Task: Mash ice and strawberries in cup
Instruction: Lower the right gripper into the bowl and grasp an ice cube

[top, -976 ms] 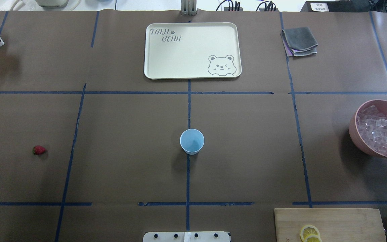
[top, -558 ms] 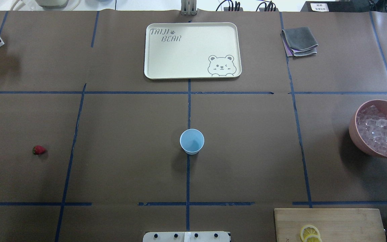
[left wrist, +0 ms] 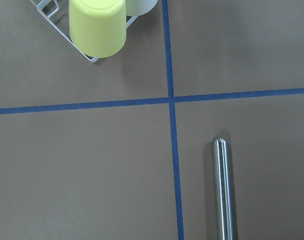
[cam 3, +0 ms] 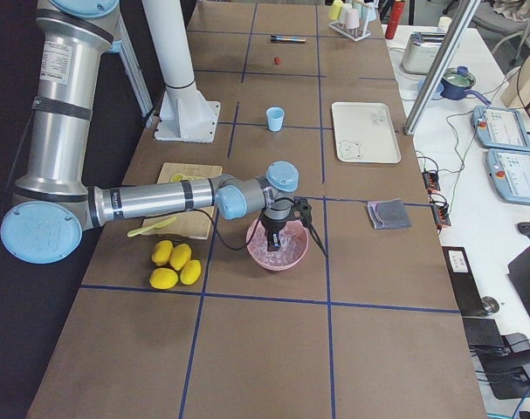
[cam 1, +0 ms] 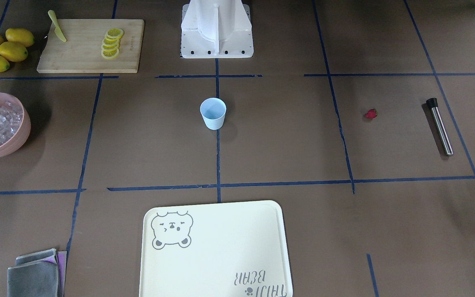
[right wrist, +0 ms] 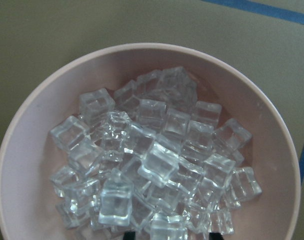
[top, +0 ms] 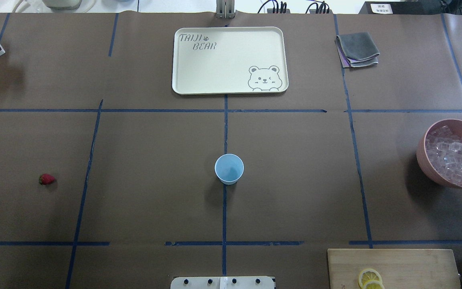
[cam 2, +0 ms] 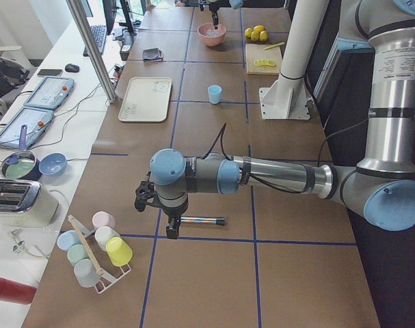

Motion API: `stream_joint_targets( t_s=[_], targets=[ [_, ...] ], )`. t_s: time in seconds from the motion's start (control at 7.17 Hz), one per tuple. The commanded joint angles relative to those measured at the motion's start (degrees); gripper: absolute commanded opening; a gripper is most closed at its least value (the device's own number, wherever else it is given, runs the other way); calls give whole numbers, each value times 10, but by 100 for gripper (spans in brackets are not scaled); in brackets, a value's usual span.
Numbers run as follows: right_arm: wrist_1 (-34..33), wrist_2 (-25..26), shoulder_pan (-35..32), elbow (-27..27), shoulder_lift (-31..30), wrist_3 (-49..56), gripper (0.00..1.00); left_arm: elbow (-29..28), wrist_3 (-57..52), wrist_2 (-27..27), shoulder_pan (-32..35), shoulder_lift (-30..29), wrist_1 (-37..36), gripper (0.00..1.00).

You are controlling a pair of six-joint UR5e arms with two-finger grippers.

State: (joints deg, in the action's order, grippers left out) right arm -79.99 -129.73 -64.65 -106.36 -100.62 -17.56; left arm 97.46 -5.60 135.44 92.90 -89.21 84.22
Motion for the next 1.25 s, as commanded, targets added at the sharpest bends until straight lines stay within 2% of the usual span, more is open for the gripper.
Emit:
stream_joint_targets(
  t_s=[0.0, 1.12],
  targets=[
    [0, 0, 5, 3, 4, 1, 57, 4, 0, 0, 0, 0, 0, 100],
    [-2, 4, 16, 12, 4, 1, 58, 6, 1, 0, 0, -1, -1, 100]
  ],
)
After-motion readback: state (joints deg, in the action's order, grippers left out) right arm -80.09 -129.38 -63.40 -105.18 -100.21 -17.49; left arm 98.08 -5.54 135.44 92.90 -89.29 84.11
